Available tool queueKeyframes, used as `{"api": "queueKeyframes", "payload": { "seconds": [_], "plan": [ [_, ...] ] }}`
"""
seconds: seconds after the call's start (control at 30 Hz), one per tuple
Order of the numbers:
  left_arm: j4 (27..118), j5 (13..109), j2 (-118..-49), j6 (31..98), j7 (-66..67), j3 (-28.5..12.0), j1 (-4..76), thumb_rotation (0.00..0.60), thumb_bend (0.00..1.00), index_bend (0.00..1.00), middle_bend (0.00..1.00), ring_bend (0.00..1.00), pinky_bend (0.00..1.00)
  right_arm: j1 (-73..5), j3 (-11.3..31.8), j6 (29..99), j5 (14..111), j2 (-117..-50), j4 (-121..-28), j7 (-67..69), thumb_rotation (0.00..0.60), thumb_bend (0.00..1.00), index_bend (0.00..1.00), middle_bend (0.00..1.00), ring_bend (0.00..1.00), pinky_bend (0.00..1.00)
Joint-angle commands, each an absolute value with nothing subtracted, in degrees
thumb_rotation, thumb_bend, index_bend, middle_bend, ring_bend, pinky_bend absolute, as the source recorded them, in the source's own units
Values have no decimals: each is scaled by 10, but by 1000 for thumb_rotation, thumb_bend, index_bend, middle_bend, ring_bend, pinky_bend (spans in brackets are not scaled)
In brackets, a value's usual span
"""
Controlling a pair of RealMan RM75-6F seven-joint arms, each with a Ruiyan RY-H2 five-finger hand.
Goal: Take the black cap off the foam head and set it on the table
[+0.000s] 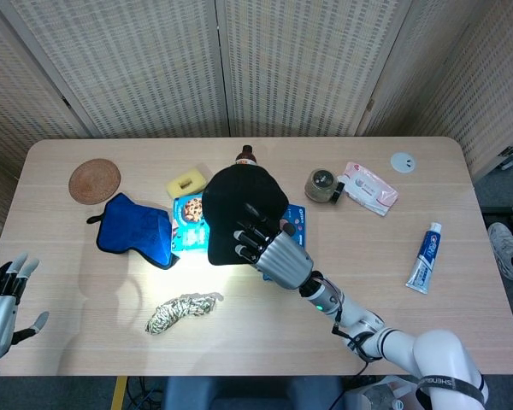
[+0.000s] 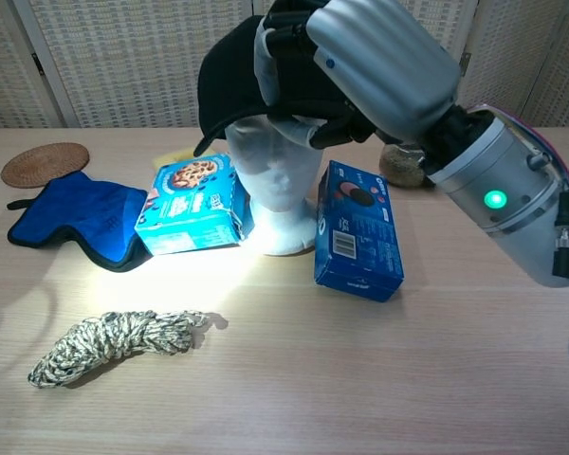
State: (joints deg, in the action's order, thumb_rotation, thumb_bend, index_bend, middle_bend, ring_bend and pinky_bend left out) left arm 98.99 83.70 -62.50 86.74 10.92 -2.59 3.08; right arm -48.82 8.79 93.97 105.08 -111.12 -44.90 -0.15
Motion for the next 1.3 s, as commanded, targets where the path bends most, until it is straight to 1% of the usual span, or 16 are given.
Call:
{"api": "queueKeyframes", "payload": {
  "seconds": [0.03,0.37,0.73,1.0,1.17,1.3],
  "plan": [
    [990,837,-625,867,110,-26,31,600,203,122,51,69,15,-494,93,940,1047,-1109,-449,-2,600,430,825,443,268,2],
    [991,838,-625,867,111,-26,31,600,203,122,51,69,15,-517,107,934,1037,-1099,-459,-14,600,431,854,462,285,2],
    [992,838,-625,866,113,-25,32,600,203,122,51,69,15,-551,146,915,1003,-1087,-462,-17,600,430,866,472,300,2],
    [993,839,-626,867,115,-24,31,600,203,122,51,69,15,-590,181,892,974,-1083,-439,-17,600,431,865,472,300,2],
    [992,837,-626,868,113,-23,29,600,203,122,51,69,15,-609,201,901,963,-1069,-433,-19,600,430,865,472,299,2],
    [991,835,-625,868,111,-24,28,600,203,122,51,69,15,-612,211,922,961,-1045,-454,-20,600,431,866,472,299,2]
  ]
}}
